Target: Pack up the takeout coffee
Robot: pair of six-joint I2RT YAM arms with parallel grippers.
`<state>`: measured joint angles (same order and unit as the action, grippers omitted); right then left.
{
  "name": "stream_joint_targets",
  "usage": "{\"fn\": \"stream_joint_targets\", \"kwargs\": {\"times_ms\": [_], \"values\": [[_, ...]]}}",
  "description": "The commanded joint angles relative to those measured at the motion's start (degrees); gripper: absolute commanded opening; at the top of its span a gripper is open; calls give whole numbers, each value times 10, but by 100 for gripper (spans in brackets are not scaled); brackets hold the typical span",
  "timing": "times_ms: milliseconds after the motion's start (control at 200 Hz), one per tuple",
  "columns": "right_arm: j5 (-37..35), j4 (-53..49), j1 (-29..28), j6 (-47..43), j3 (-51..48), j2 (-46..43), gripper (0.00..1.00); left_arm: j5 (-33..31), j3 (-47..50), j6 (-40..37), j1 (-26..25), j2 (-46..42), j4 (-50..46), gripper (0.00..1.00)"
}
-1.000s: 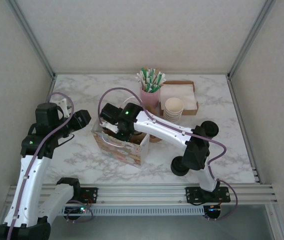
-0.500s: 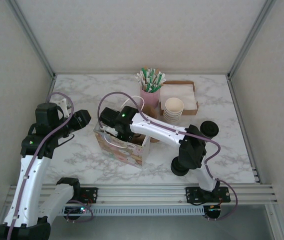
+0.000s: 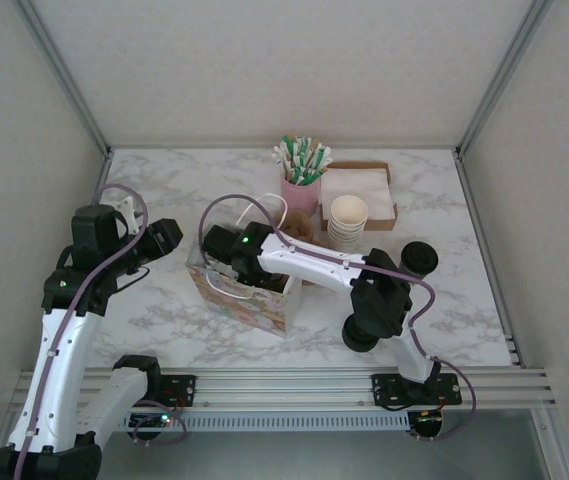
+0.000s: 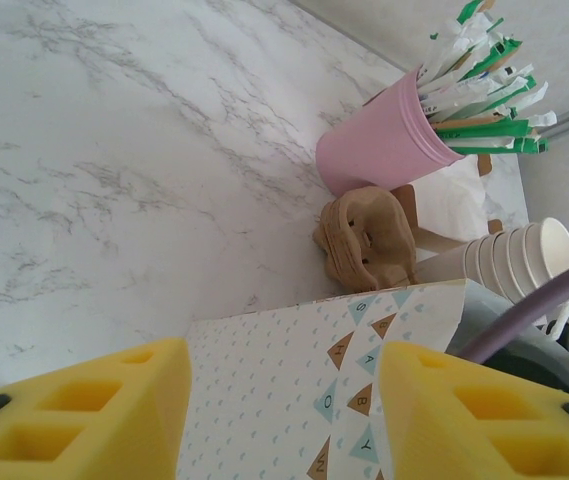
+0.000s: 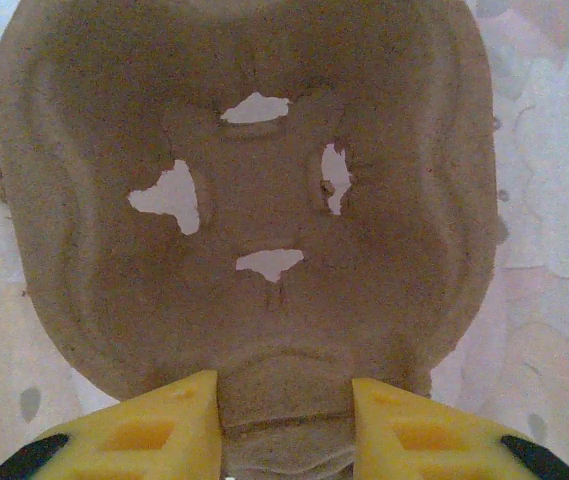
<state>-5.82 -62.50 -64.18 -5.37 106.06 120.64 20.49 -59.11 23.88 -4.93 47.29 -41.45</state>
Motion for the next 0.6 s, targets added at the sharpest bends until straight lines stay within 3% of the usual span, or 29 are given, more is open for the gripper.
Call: {"fn": "stream_joint_targets", "kwargs": {"times_ms": [0, 310, 450, 596], "values": [[0, 22, -8, 3, -22, -2, 38, 9, 6, 5, -3, -3, 10, 53], [-12, 41, -7, 15, -22, -33, 49, 12, 2, 6, -3, -7, 6, 53], [-22, 31, -7, 19, -6, -42, 59, 15, 1, 7, -3, -6, 8, 53], [-27, 27, -7, 22, -2, -54, 61, 18, 1, 9, -4, -6, 8, 54]]}}
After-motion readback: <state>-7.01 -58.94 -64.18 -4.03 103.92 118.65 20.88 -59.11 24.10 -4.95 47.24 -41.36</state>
